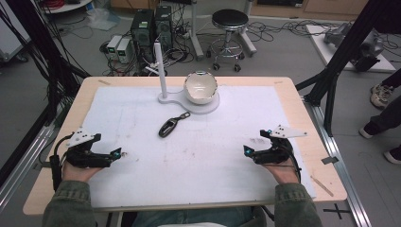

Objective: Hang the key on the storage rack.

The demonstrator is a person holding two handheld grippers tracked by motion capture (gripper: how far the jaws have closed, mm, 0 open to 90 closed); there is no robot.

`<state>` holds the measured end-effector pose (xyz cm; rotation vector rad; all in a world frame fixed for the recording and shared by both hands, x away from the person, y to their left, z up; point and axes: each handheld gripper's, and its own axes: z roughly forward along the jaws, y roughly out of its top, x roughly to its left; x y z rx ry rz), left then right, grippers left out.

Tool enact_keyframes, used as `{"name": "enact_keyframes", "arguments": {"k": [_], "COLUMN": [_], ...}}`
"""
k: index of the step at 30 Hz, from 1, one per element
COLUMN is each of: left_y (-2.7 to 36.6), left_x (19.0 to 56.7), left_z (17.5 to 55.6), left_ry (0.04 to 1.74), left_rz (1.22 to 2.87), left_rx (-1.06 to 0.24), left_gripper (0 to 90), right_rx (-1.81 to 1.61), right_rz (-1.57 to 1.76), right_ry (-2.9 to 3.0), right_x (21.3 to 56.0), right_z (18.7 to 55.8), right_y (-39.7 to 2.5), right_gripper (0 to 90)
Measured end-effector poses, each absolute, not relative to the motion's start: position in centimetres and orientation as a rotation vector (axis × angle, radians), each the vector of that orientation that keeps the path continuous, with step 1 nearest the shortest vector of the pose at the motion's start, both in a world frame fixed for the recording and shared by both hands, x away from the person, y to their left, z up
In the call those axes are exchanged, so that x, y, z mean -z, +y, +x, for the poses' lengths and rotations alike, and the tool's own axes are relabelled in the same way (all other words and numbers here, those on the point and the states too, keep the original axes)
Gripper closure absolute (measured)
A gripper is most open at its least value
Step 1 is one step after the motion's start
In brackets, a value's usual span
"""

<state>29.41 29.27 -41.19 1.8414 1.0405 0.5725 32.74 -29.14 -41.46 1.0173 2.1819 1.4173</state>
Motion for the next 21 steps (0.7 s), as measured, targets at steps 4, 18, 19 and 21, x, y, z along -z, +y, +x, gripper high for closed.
{"name": "enact_keyframes", "arguments": {"k": [4, 18, 19, 21], "left_y": [29.36, 29.29, 29.27, 29.26], "left_x": [41.18, 41.33, 41.36, 41.41], "left_z": [29.44, 29.49, 29.49, 29.55], "left_ry": [1.039, 1.033, 1.035, 1.034], "left_rz": [1.846, 1.856, 1.858, 1.868], "left_rx": [-0.575, -0.555, -0.557, -0.558], "left_gripper": [1.7, 1.8, 1.8, 1.7], "right_rx": [-1.416, -1.415, -1.415, -1.409], "right_rz": [1.018, 1.015, 1.015, 1.021], "right_ry": [2.182, 2.175, 2.175, 2.178], "right_x": [41.49, 41.43, 41.43, 41.43], "right_z": [32.79, 32.69, 32.69, 32.61], "right_y": [-29.16, -29.14, -29.14, -29.07], "right_gripper": [0.5, 0.5, 0.5, 0.5]}}
